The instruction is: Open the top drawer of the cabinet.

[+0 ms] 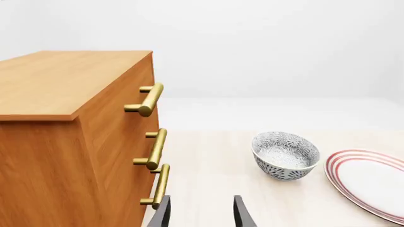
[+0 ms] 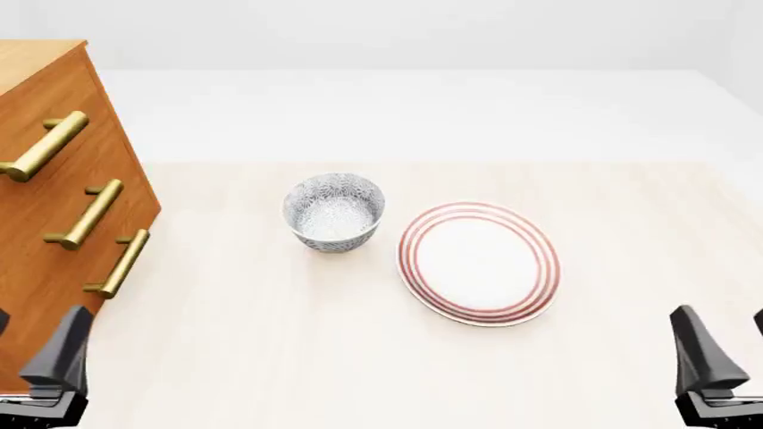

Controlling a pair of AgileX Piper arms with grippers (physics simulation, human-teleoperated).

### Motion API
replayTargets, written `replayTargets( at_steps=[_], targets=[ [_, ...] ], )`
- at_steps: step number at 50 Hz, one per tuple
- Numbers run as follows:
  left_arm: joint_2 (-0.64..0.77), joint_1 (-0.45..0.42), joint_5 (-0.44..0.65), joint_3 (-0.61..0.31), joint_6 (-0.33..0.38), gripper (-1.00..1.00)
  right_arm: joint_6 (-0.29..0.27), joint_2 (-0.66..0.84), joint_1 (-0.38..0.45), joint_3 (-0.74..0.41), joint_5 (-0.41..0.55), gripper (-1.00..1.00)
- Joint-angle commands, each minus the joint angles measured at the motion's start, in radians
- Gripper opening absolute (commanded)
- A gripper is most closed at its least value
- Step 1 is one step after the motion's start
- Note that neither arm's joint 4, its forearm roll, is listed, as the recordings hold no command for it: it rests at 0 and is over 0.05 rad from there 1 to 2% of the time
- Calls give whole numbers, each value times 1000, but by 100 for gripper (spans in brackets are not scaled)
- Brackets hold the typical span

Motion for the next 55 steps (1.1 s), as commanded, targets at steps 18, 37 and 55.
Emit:
replayTargets(
  at_steps=[18, 37, 55],
  targets=[
    [-2, -25, -1, -25, 138, 100, -6, 6, 1, -1, -4, 100],
    [74, -55, 8, -92, 370, 100, -6, 8, 1, -2, -5, 100],
    [164, -80, 37, -206, 540, 100, -5, 5, 1, -4, -1, 100]
  ],
)
